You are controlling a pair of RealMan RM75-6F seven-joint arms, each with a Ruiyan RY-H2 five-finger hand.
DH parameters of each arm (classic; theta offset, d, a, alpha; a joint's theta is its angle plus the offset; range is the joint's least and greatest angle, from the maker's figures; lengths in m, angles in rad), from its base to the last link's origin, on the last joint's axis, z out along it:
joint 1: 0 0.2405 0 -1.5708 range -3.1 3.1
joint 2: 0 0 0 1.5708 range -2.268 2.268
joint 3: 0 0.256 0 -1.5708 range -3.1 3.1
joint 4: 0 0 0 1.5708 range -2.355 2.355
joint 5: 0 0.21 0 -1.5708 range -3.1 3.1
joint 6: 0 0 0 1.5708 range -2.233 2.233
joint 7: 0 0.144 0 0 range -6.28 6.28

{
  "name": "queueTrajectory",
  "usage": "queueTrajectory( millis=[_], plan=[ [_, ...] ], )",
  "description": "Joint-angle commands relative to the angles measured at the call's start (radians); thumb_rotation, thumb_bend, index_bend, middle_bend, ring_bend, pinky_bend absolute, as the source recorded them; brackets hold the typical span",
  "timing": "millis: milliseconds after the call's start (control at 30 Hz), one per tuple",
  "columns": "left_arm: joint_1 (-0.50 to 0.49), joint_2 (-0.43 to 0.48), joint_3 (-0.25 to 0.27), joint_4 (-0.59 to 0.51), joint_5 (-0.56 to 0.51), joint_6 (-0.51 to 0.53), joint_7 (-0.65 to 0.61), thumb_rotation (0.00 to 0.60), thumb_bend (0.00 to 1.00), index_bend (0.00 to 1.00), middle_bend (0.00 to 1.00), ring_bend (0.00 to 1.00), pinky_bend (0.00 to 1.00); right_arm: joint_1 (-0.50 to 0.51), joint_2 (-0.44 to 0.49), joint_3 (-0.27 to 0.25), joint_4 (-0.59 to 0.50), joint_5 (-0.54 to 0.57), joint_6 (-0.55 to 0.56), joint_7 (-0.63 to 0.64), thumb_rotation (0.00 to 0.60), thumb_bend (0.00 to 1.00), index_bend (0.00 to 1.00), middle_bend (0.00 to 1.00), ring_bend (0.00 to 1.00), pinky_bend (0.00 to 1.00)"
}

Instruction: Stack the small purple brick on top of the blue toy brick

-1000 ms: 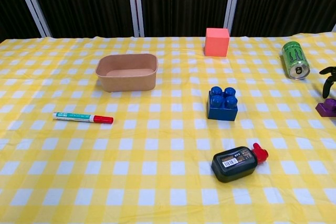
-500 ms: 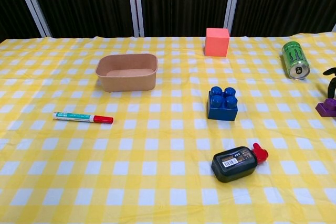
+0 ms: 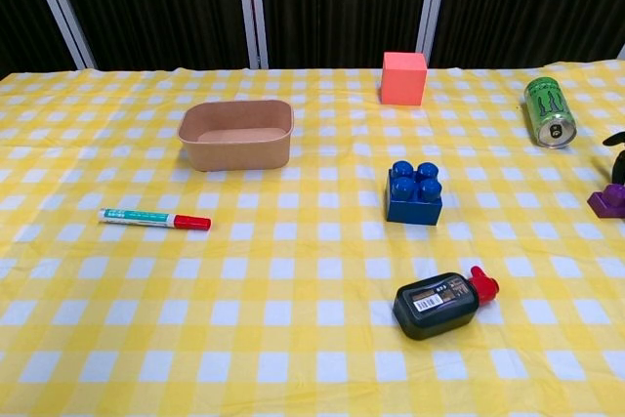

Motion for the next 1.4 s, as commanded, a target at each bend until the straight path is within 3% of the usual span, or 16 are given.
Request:
queueTrajectory(
  millis=[33,1400],
  plan=[
    [0.0,0.0,0.0,-0.001,0.0,-0.001,0.0,0.6,0.21,0.25,0.09,0.0,0.05,-0.002,0.004,-0.002,-0.003,-0.002,-0.001,0.003,0.6,0.42,0.41,0.0,0.0,0.0],
    [0.0,0.0,0.001,-0.007,-0.001,0.002,0.007,0.6,0.21,0.25,0.09,0.0,0.05,-0.007,0.009,0.004,-0.024,0.019,0.004,-0.042,0.6,0.43,0.38,0.0,0.0,0.0]
  ],
)
